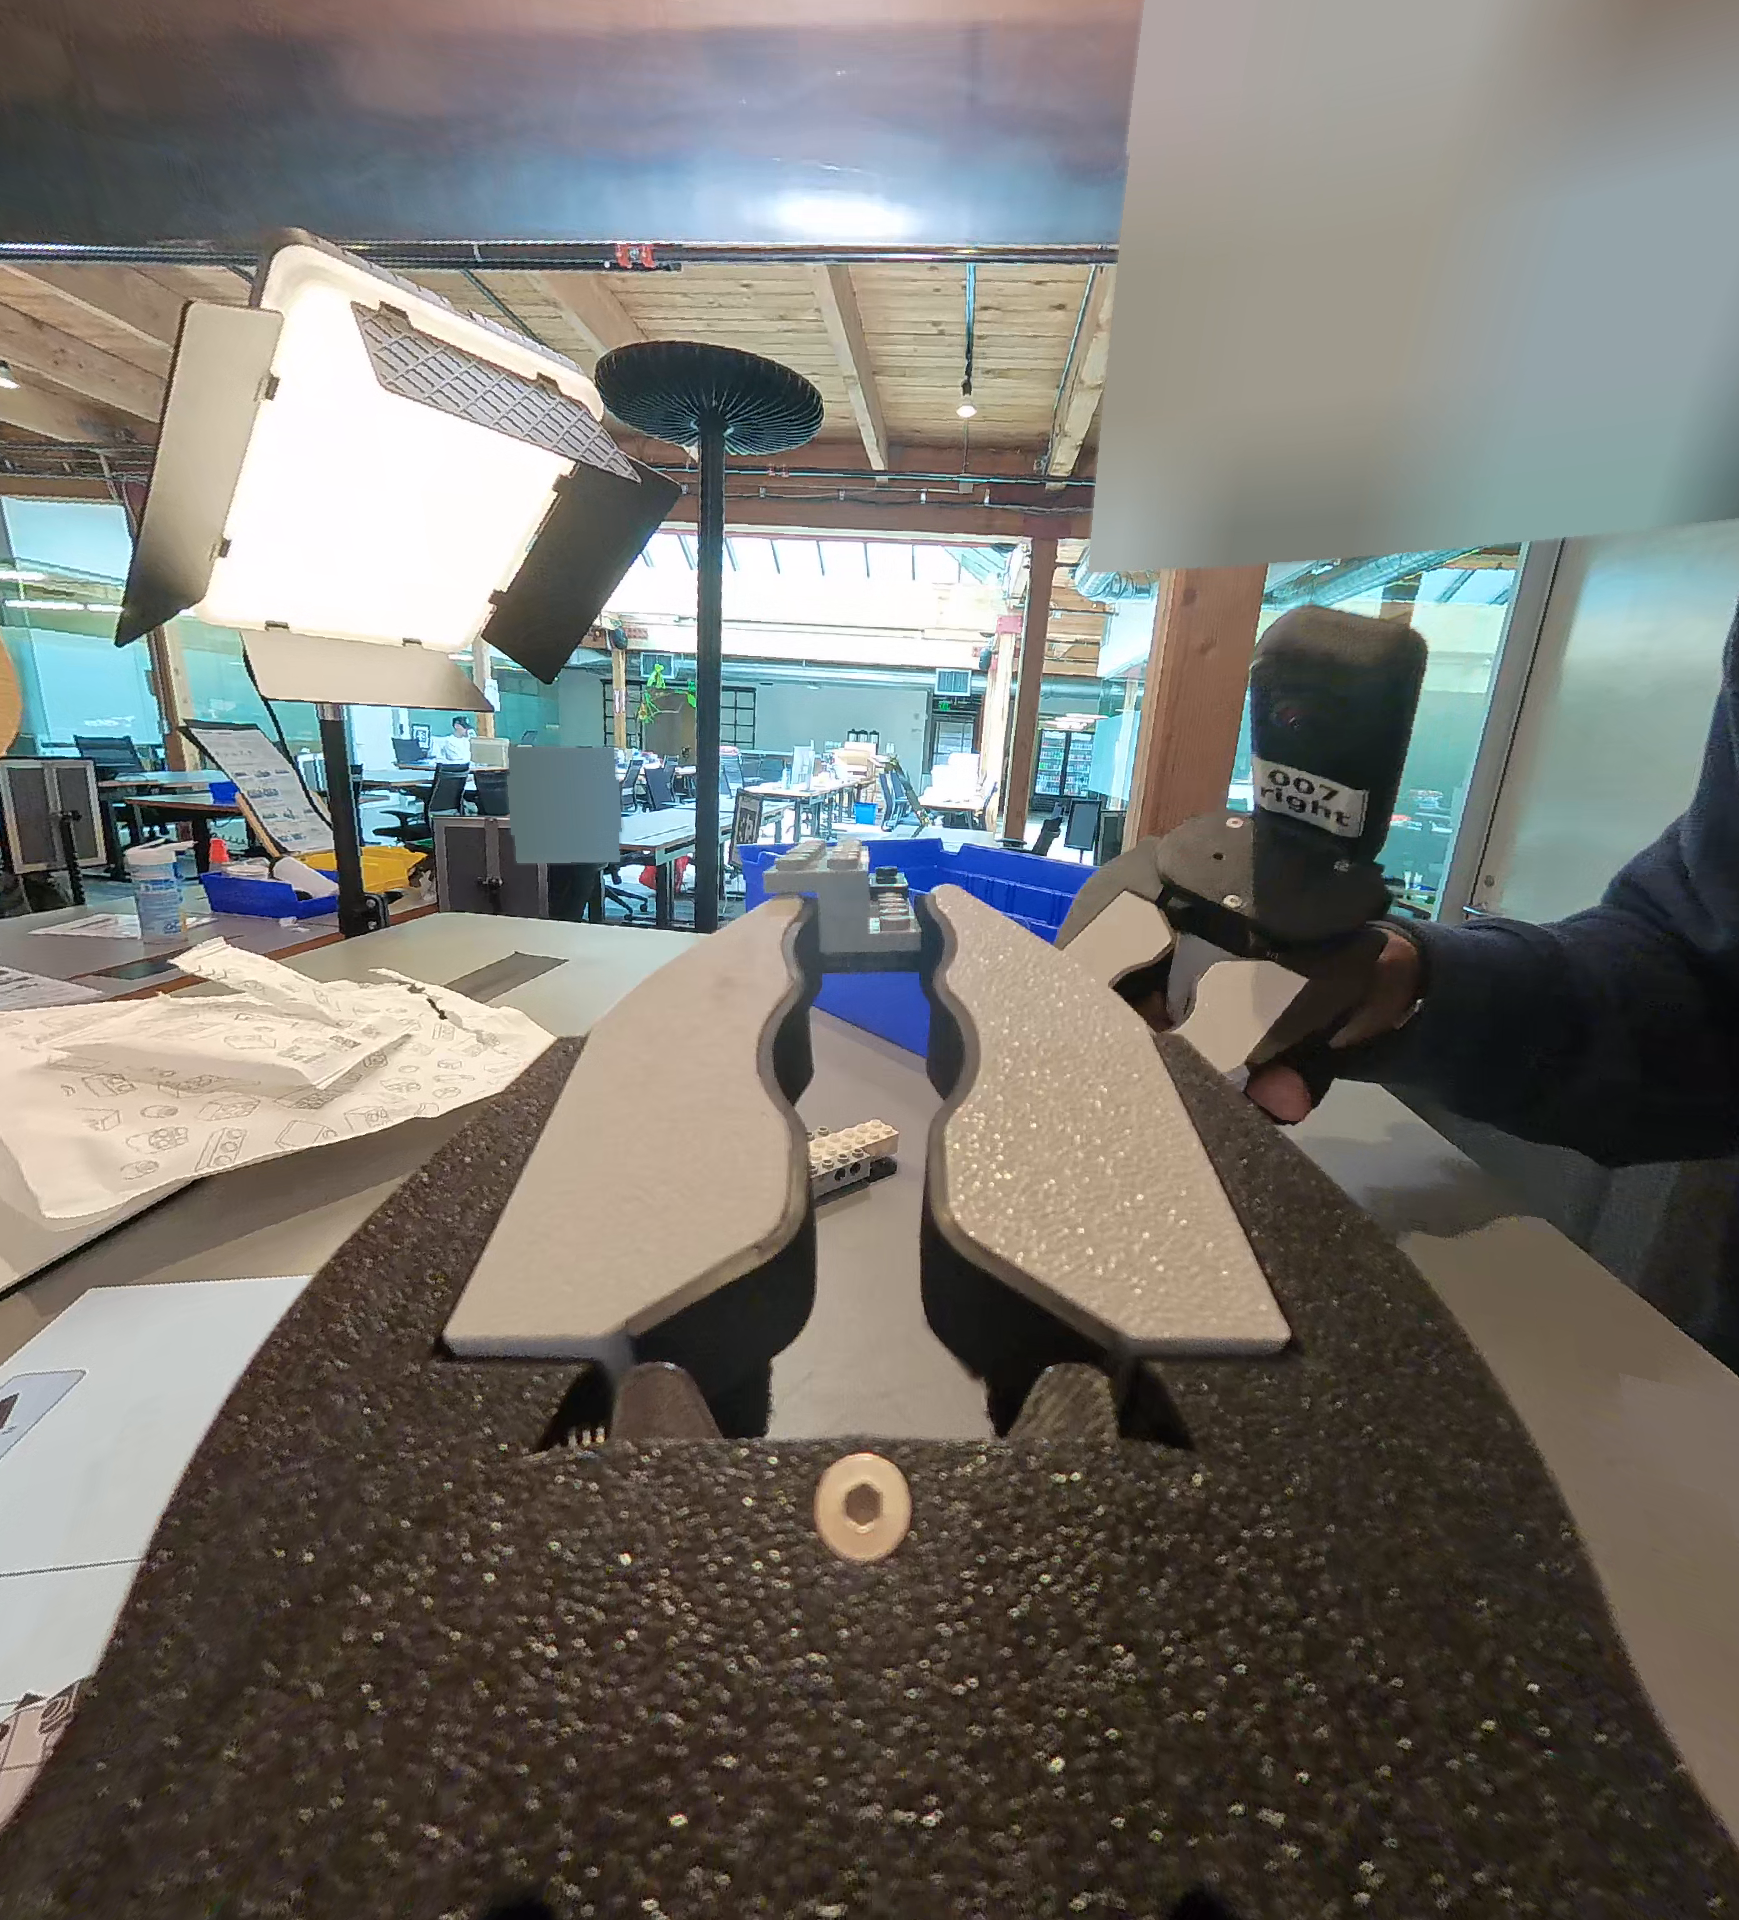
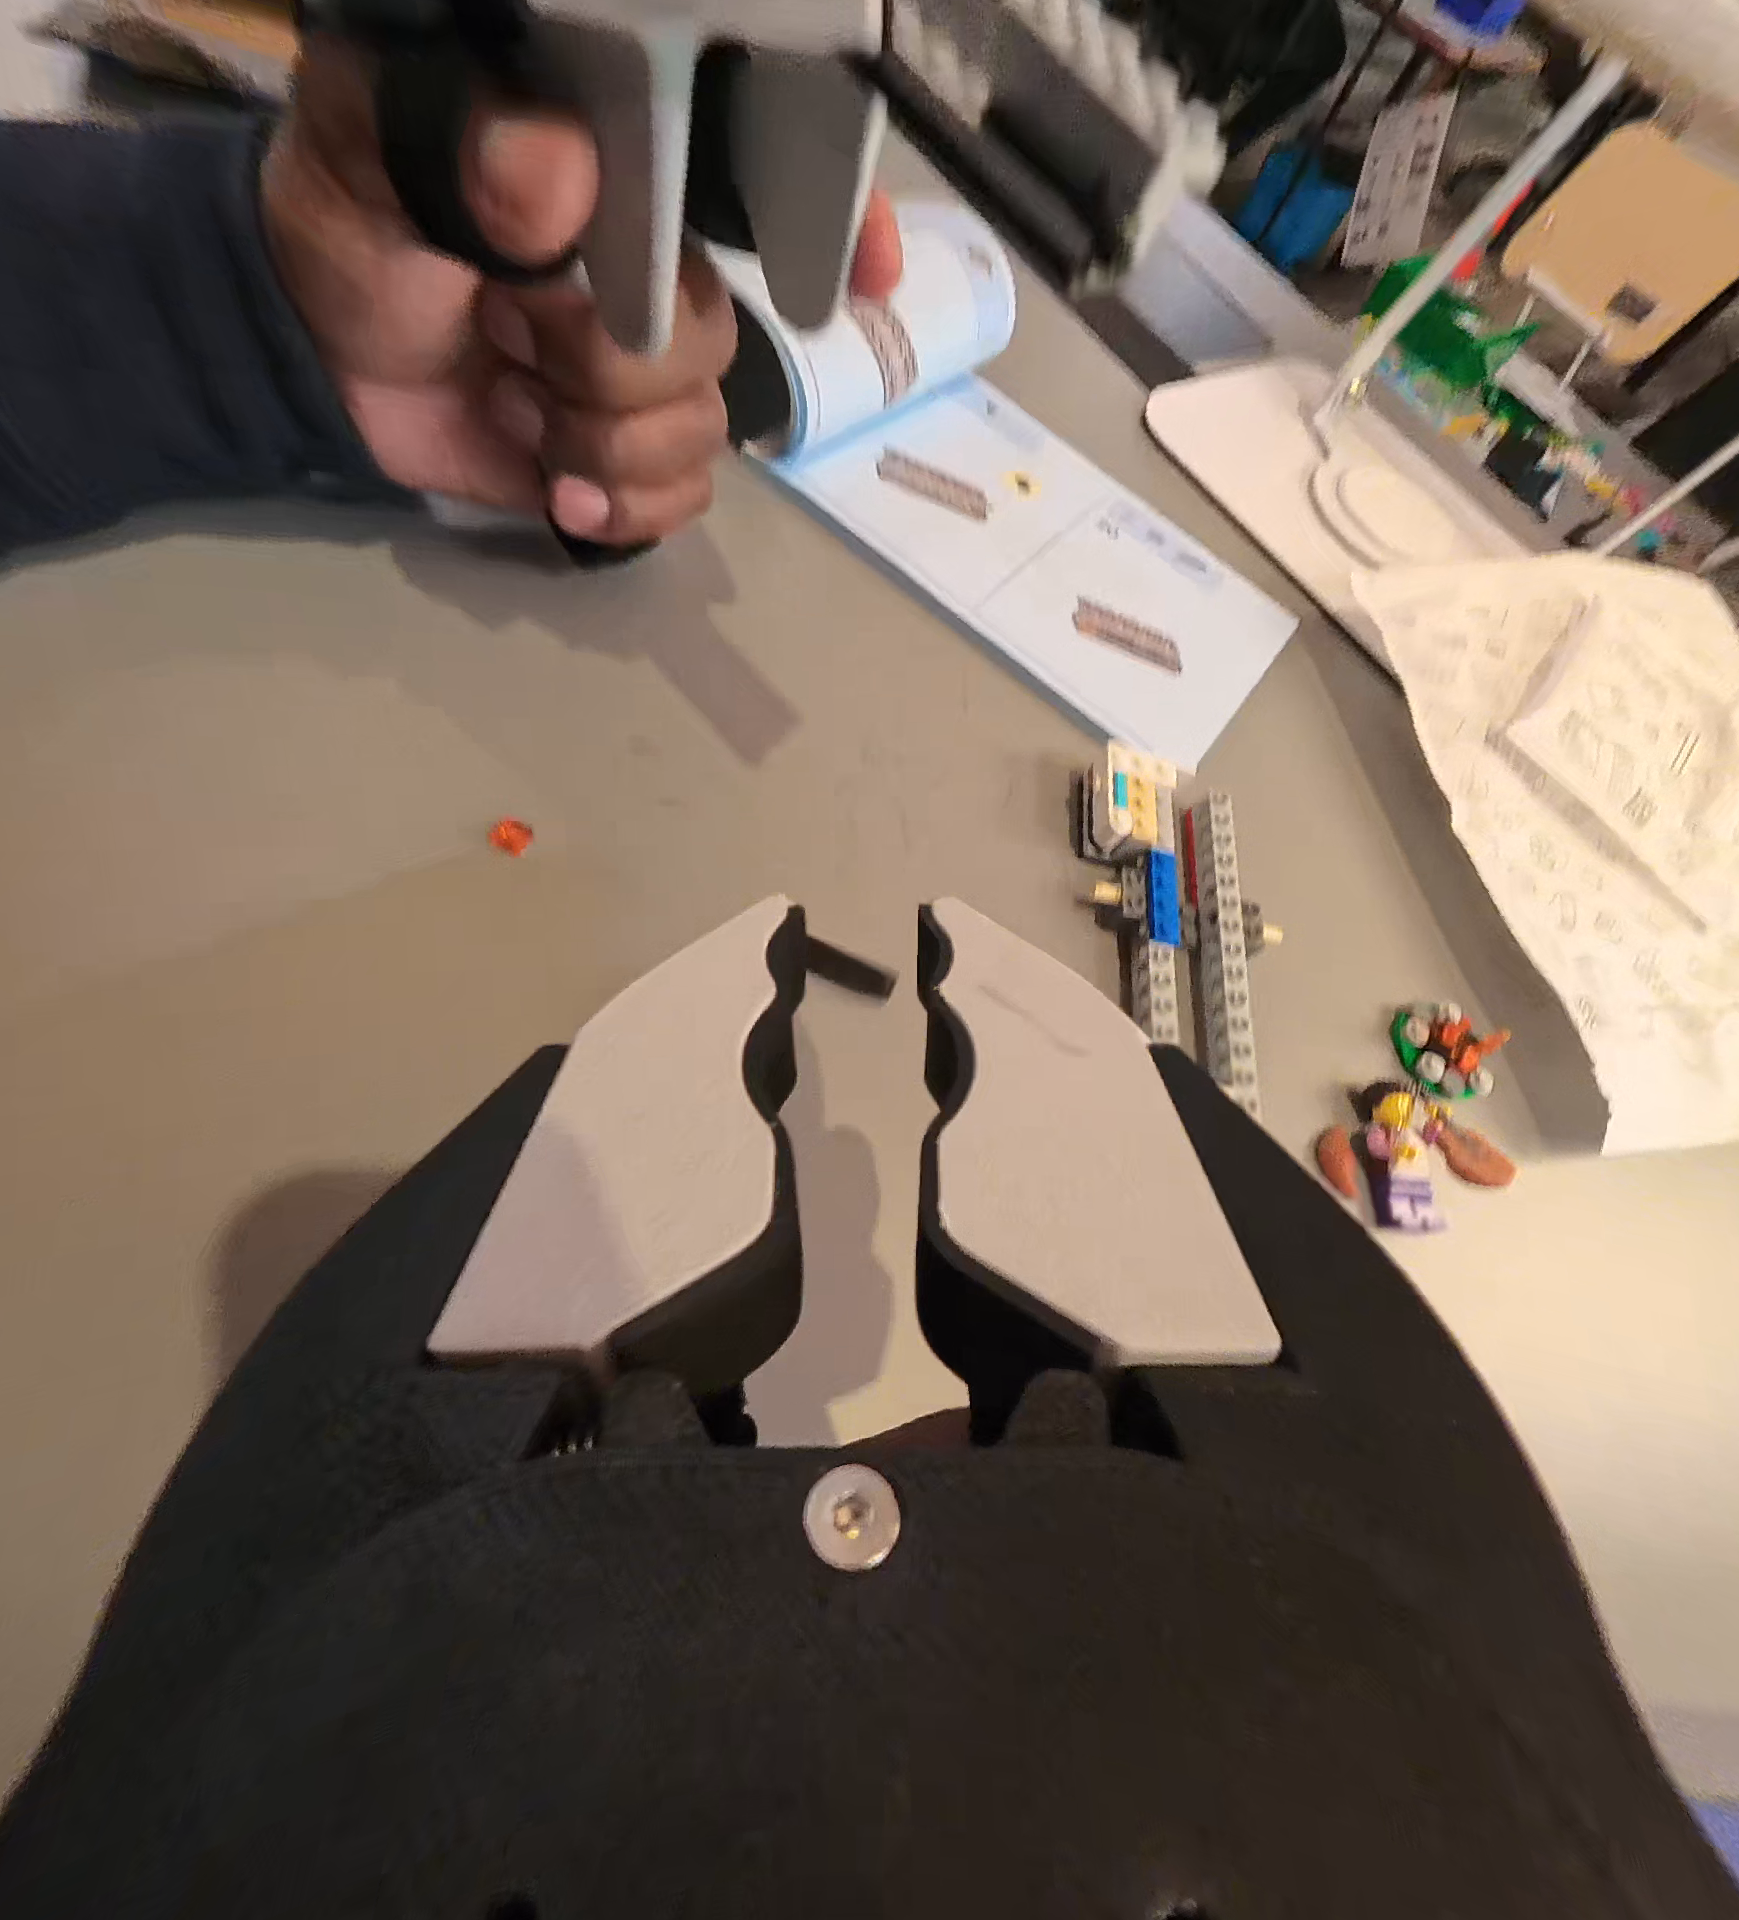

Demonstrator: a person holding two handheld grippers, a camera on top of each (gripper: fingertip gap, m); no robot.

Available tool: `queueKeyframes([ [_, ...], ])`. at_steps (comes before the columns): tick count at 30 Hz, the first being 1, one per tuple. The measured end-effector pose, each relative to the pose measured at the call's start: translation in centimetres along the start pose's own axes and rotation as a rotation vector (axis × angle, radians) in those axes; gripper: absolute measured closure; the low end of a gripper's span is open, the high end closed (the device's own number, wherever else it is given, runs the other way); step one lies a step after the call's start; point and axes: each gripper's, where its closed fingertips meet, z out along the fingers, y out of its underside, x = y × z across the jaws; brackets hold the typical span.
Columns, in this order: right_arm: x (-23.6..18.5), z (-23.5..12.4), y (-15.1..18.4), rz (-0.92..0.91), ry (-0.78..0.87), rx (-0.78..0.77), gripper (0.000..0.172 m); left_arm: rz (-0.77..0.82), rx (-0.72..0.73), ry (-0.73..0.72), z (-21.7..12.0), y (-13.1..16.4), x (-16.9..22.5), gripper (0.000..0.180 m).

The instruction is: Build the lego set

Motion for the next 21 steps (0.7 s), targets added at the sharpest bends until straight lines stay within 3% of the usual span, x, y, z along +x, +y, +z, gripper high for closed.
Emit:
queueKeyframes([
  [6,0.0,1.5,3.5,0.063,-0.027,-0.141,0.151,-0.004,-0.001,-0.004,0.0,0.1,-0.1,0.163],
  [13,0.7,5.0,3.4,-0.028,-0.093,-0.199,0.149,-0.004,-0.023,0.003,0.1,0.4,0.1,0.163],
  [21,0.0,5.8,4.2,0.061,-0.147,-0.280,0.144,-0.004,-0.006,-0.004,-0.1,0.0,0.0,0.163],
])
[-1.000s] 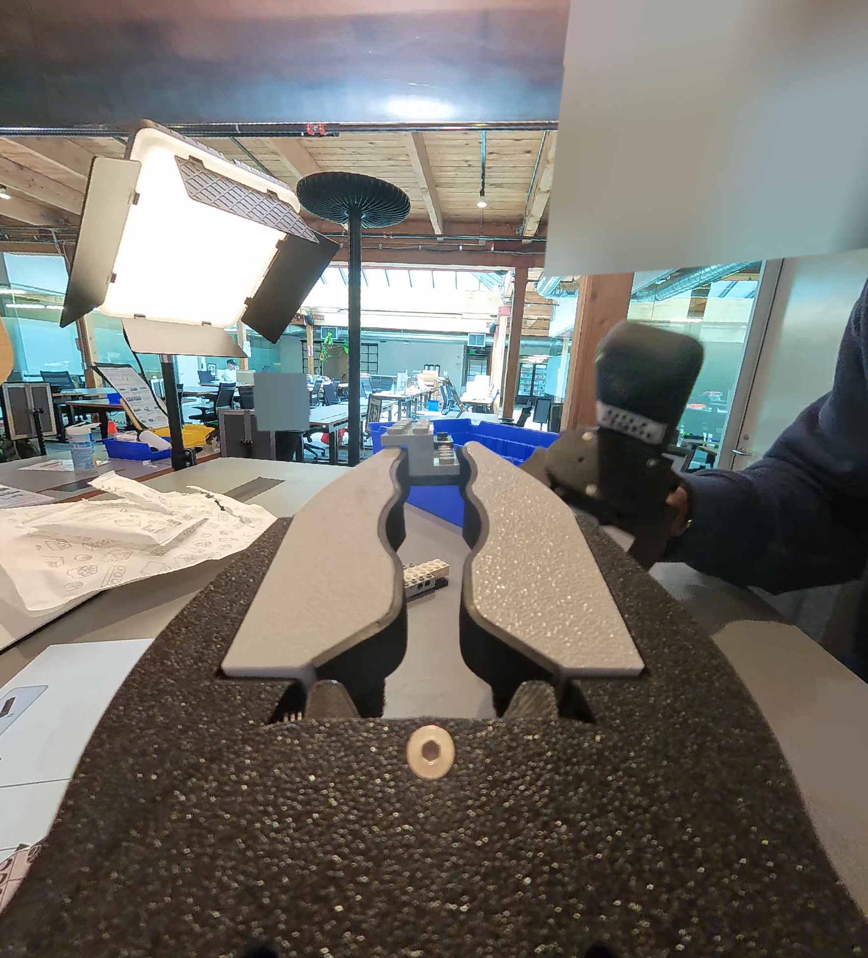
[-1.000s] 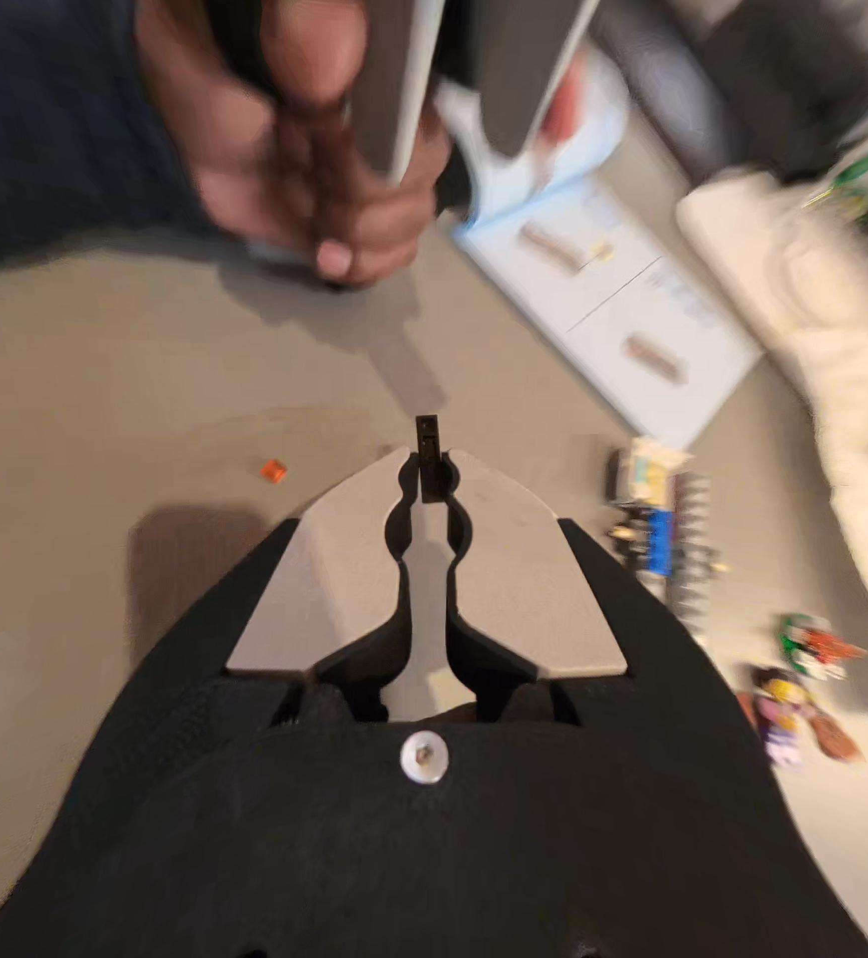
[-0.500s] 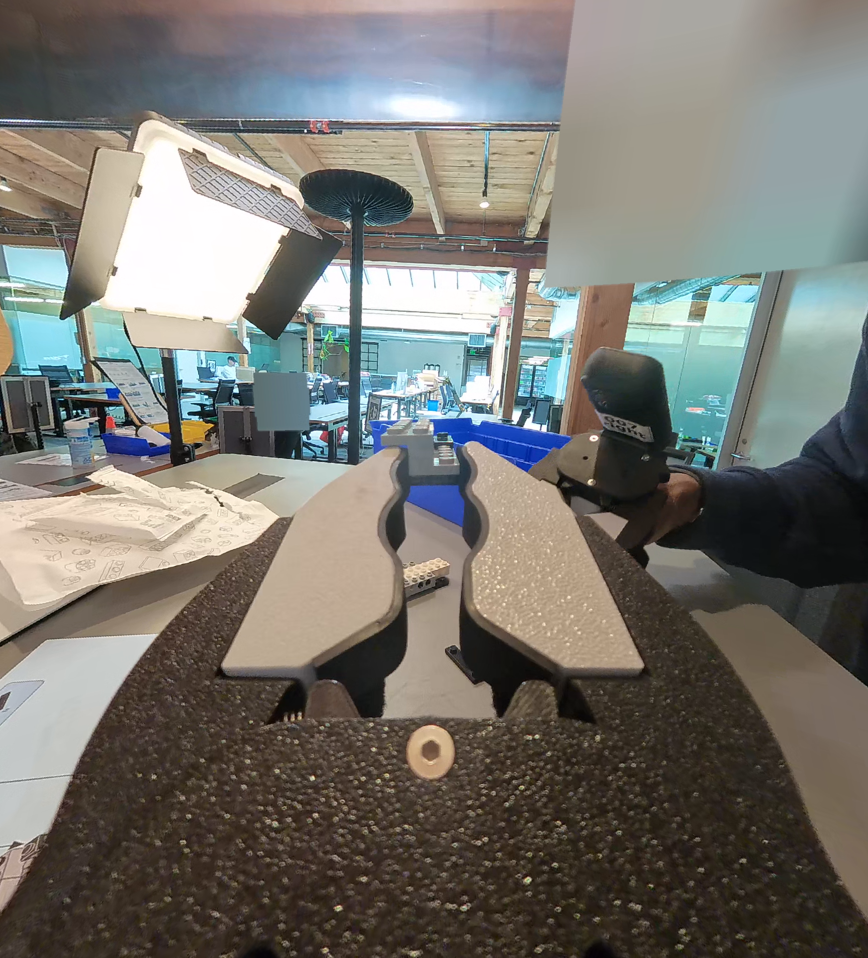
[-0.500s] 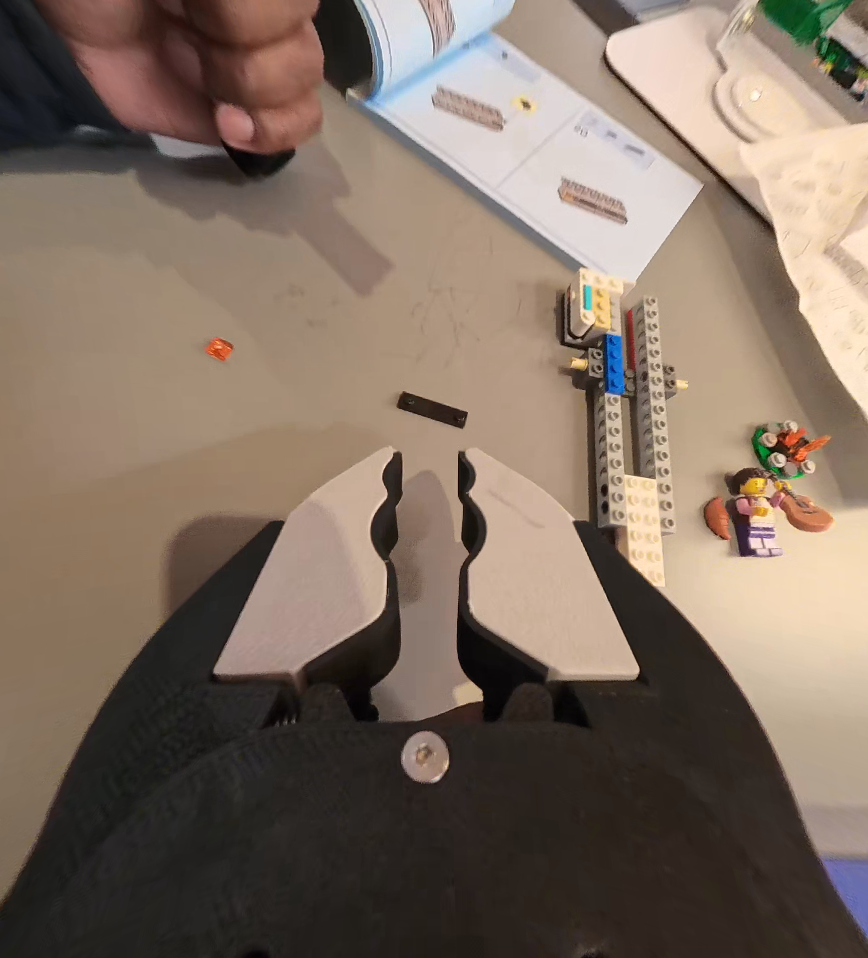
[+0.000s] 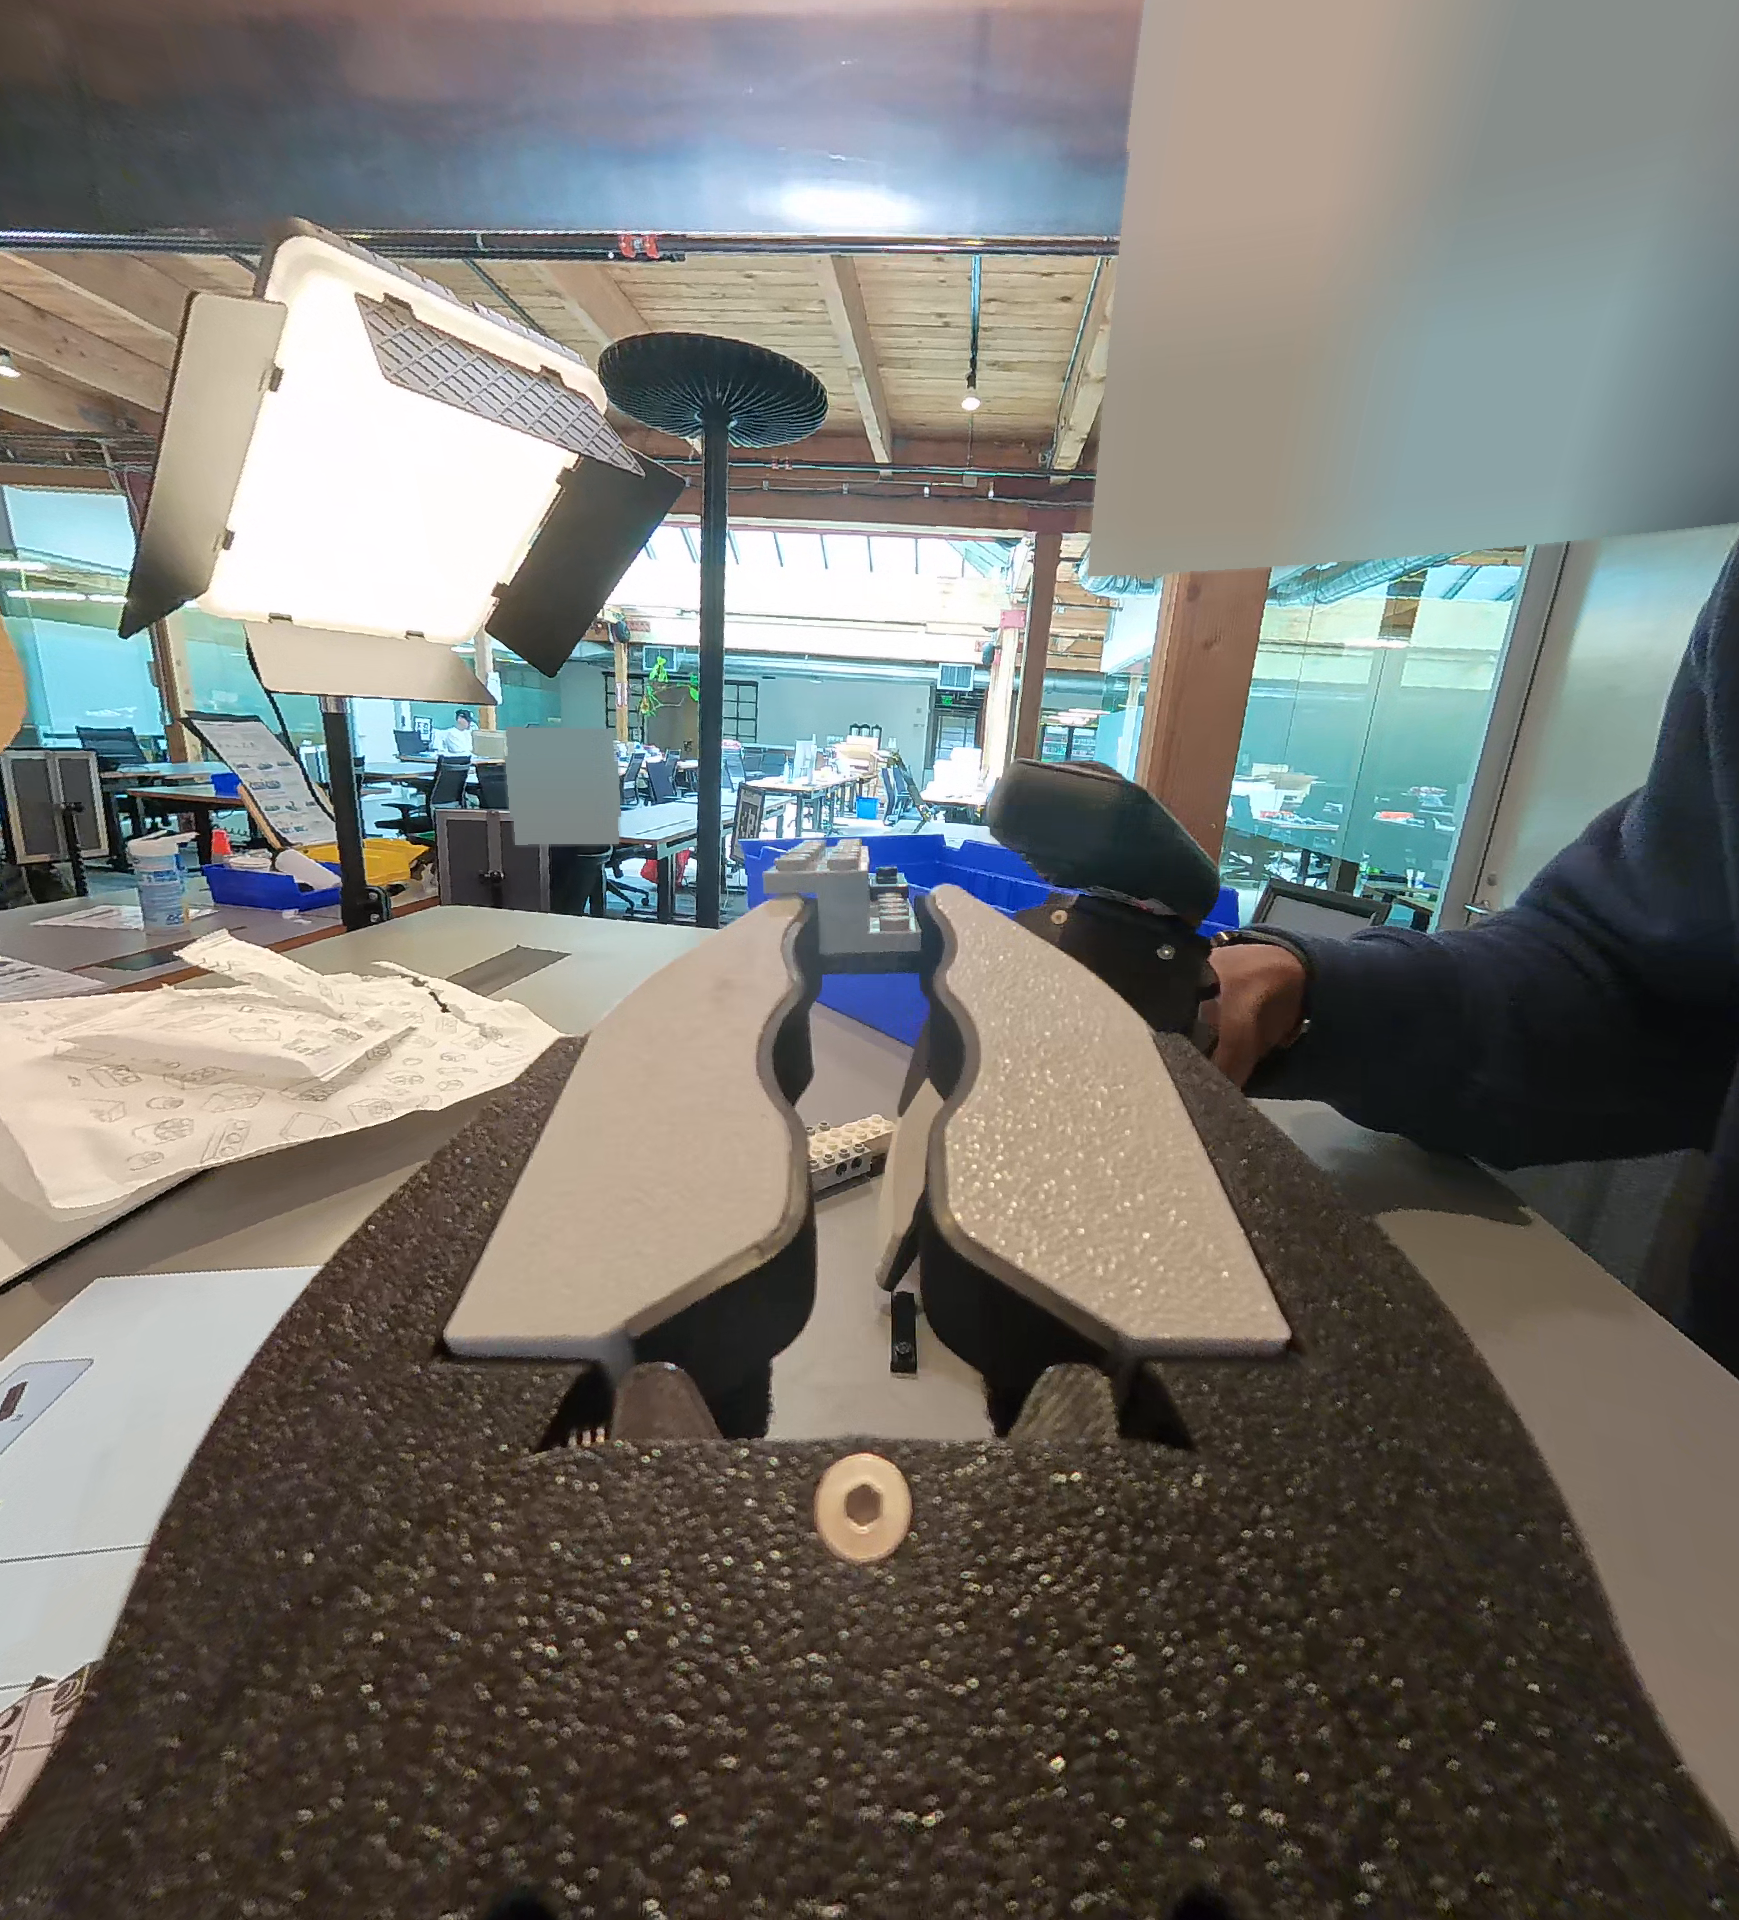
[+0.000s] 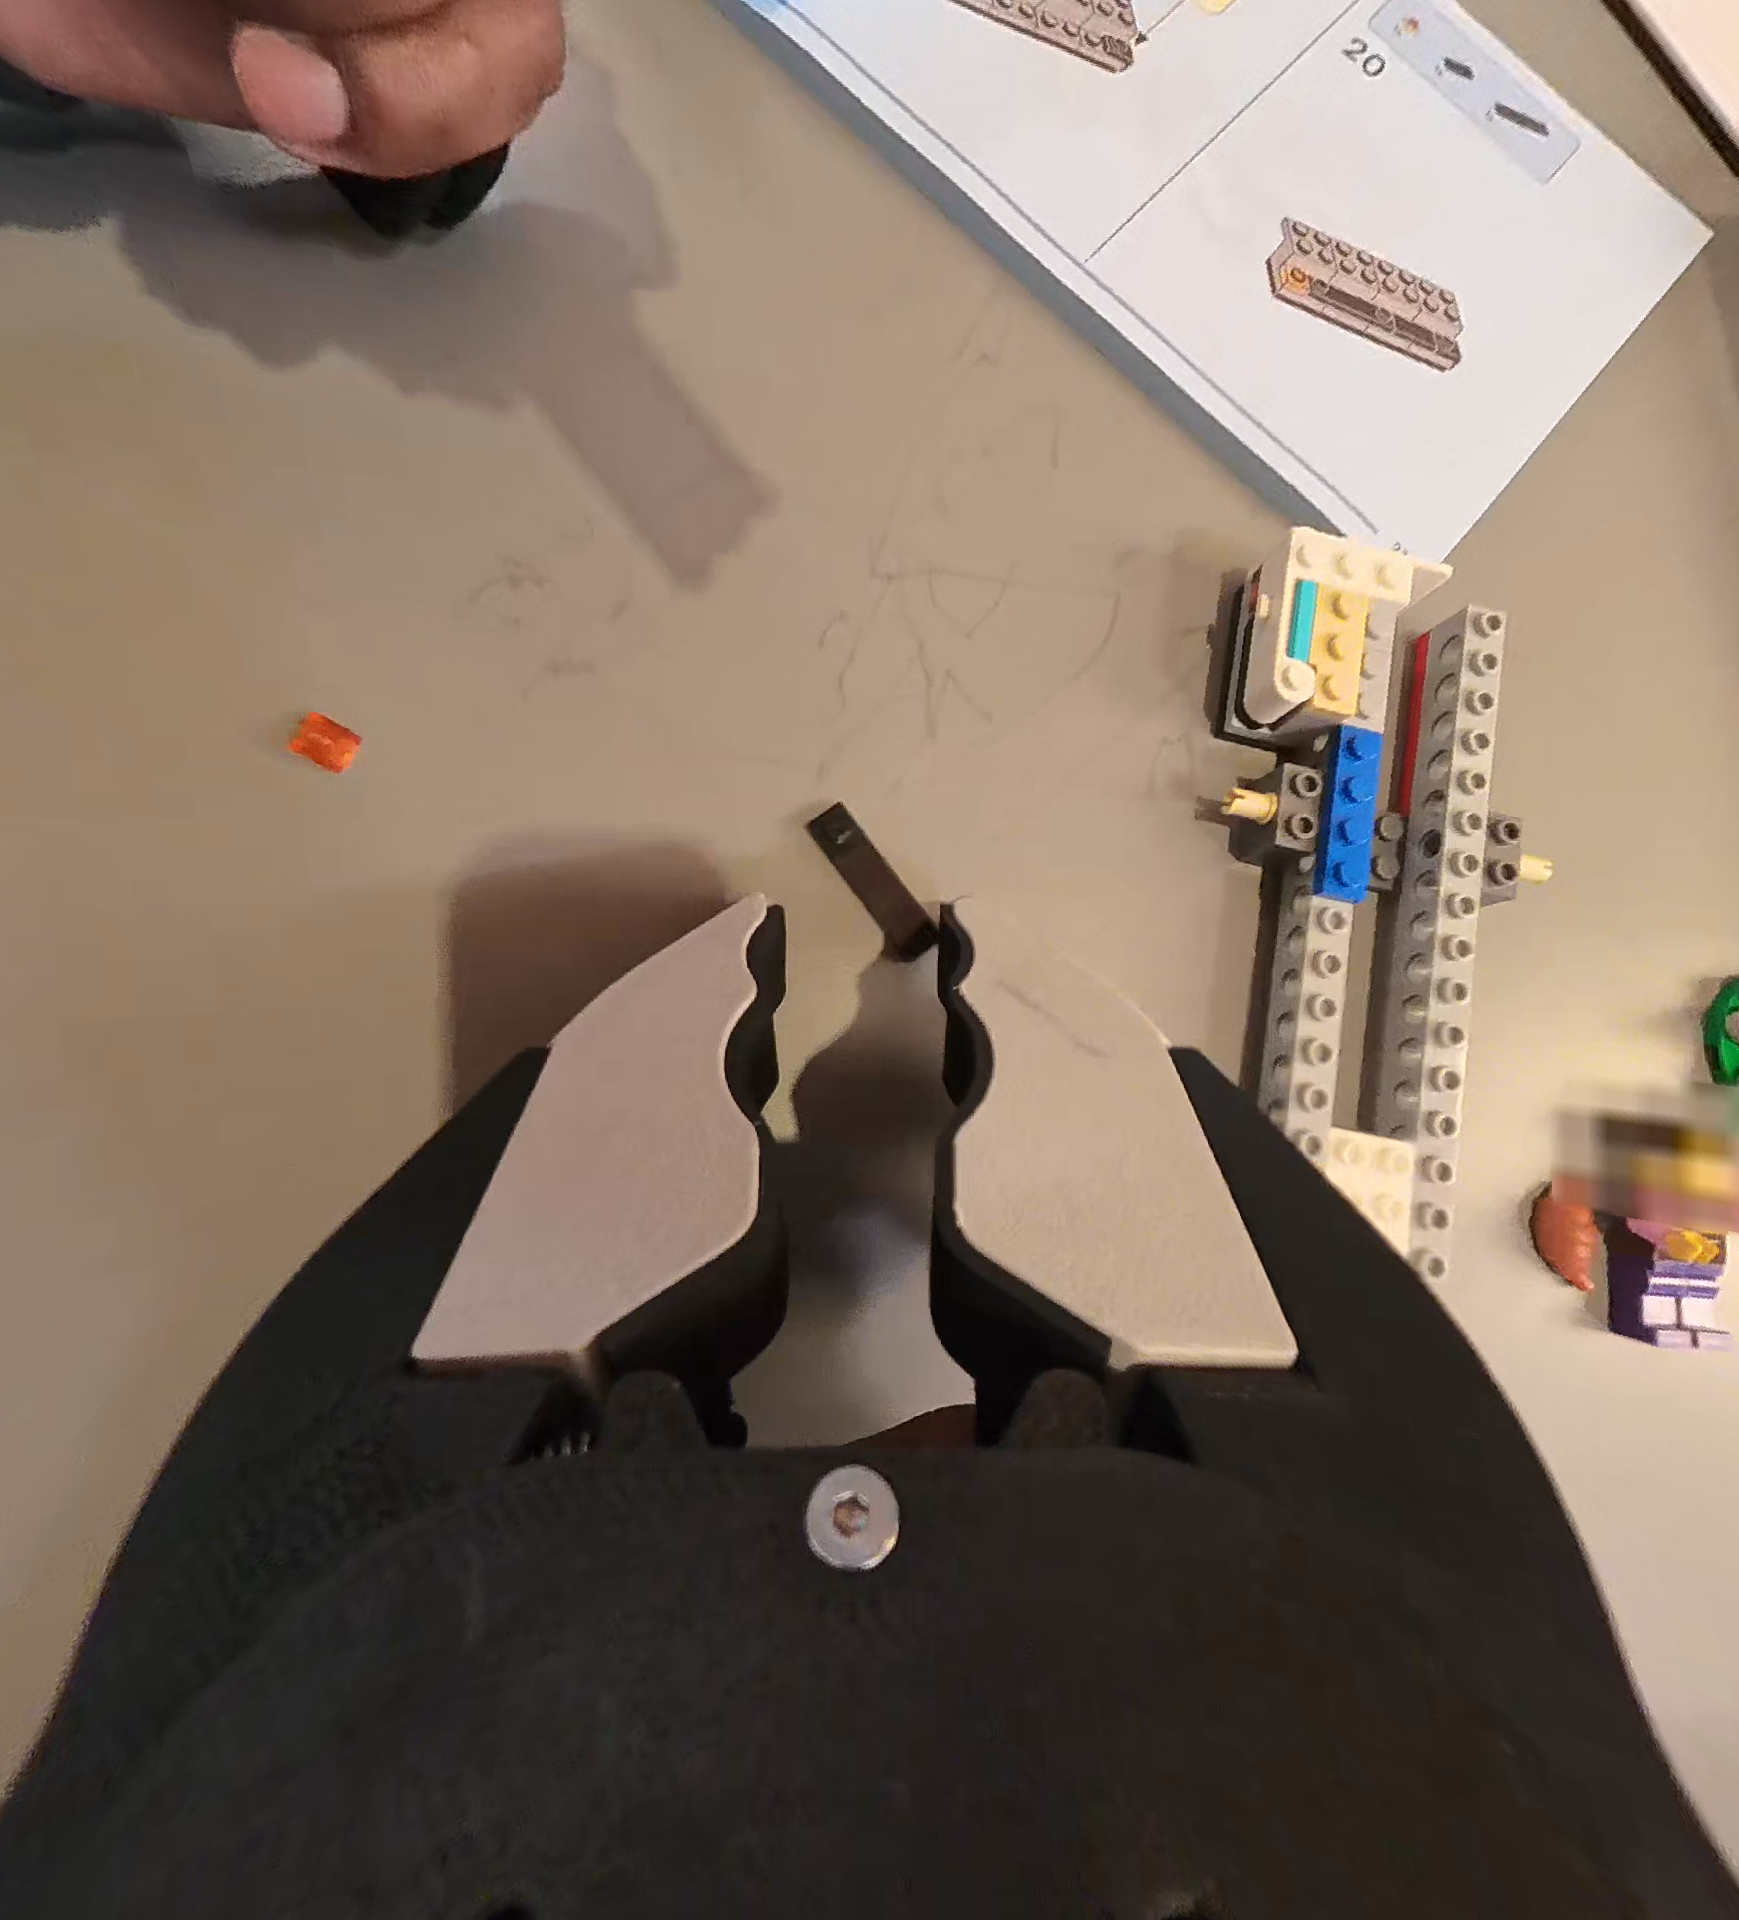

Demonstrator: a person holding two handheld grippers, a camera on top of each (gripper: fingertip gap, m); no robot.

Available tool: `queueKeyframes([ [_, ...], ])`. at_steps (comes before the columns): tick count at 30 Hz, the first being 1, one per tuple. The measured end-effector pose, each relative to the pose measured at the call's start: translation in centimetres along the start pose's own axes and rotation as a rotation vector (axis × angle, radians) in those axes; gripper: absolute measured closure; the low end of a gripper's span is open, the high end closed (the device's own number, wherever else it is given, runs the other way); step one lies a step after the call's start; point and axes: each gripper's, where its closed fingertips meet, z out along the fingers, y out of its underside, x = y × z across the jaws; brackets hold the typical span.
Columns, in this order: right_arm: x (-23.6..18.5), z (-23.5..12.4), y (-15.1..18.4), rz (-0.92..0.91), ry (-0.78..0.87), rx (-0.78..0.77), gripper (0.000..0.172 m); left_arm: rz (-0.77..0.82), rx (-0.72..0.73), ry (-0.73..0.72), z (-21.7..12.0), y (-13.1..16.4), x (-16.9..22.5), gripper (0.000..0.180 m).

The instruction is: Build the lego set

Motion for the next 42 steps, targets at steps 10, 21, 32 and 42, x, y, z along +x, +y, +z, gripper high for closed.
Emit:
queueKeyframes([
  [10,0.8,0.6,-0.6,-0.023,-0.112,-0.042,0.141,-0.020,0.000,0.034,0.1,0.2,0.3,0.163],
  [21,-0.7,0.3,0.1,-0.044,-0.143,-0.102,0.164,-0.015,0.016,0.067,0.0,-0.2,0.8,0.163],
  [32,0.3,-9.5,-8.5,-0.130,-0.074,0.187,0.164,-0.022,-0.003,0.073,0.2,0.3,0.8,0.163],
  [42,-1.4,-8.8,-14.1,-0.322,-0.099,0.199,0.164,-0.024,-0.035,0.092,0.5,0.9,1.3,0.163],
])
